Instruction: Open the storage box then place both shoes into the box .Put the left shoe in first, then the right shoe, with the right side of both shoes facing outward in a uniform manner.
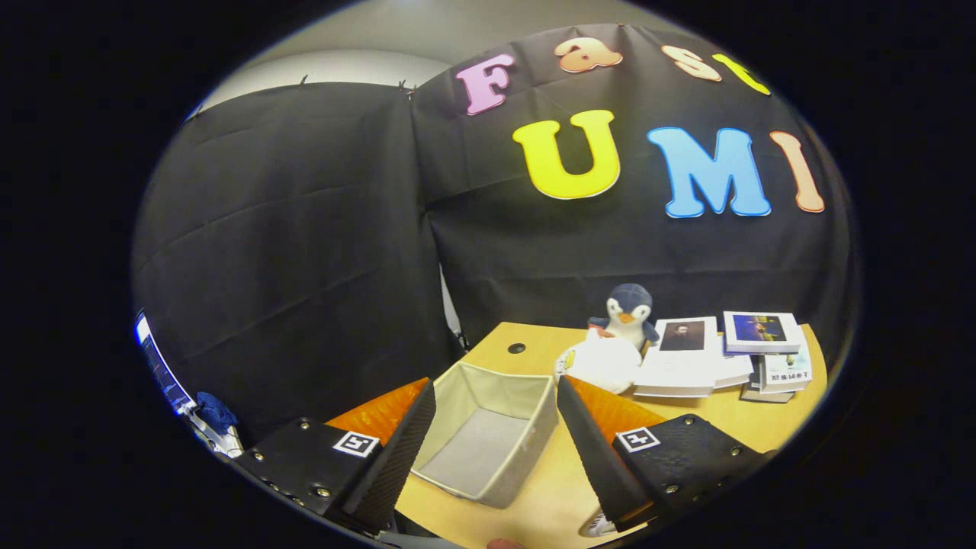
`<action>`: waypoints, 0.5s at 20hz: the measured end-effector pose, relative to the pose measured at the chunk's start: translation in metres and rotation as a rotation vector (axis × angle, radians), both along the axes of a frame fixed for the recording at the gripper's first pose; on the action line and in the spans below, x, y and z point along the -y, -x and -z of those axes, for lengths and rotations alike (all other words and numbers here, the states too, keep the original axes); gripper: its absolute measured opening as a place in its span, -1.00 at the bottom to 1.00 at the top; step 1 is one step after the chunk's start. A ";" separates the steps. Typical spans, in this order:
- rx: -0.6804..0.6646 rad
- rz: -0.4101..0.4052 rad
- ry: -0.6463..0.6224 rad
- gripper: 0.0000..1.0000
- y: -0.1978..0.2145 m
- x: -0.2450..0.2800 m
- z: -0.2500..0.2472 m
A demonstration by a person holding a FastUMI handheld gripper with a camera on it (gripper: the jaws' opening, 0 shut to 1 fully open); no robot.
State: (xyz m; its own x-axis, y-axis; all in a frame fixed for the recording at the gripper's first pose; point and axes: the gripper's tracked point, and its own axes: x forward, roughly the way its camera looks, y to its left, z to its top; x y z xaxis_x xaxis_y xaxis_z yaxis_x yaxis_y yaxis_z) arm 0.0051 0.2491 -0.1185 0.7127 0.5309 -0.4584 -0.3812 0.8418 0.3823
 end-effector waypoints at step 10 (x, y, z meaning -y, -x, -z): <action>-0.085 0.109 0.174 0.95 0.012 0.112 0.099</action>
